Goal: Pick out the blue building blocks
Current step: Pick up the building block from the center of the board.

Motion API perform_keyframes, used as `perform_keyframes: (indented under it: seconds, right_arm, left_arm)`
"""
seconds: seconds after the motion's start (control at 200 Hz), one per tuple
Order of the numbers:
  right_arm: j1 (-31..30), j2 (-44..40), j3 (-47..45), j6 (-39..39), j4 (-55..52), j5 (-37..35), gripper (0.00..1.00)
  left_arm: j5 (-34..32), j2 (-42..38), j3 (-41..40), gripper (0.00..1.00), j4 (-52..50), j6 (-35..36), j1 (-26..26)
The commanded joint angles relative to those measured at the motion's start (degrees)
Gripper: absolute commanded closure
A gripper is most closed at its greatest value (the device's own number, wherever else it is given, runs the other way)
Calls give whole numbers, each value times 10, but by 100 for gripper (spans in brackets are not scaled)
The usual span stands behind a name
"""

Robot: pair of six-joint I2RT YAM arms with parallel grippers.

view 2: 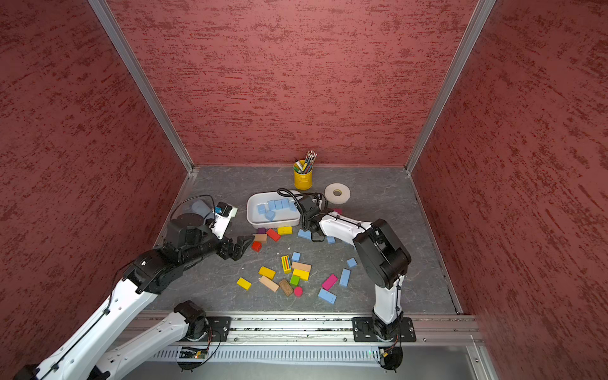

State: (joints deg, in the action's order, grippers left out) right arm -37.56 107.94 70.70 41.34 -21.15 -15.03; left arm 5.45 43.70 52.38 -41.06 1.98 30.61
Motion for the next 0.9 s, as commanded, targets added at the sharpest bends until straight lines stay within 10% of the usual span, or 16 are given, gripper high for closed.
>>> perform_keyframes:
  seconds: [0.0,0.892]
  right_arm:
    - [-7,15,20,0,-23,-41,40]
    - [-17,47,28,-2,-36,-69,59]
  left_arm:
    - [-3,-4,-7,0,14,4,1]
    - [1,2,-8,0,14,4,-2]
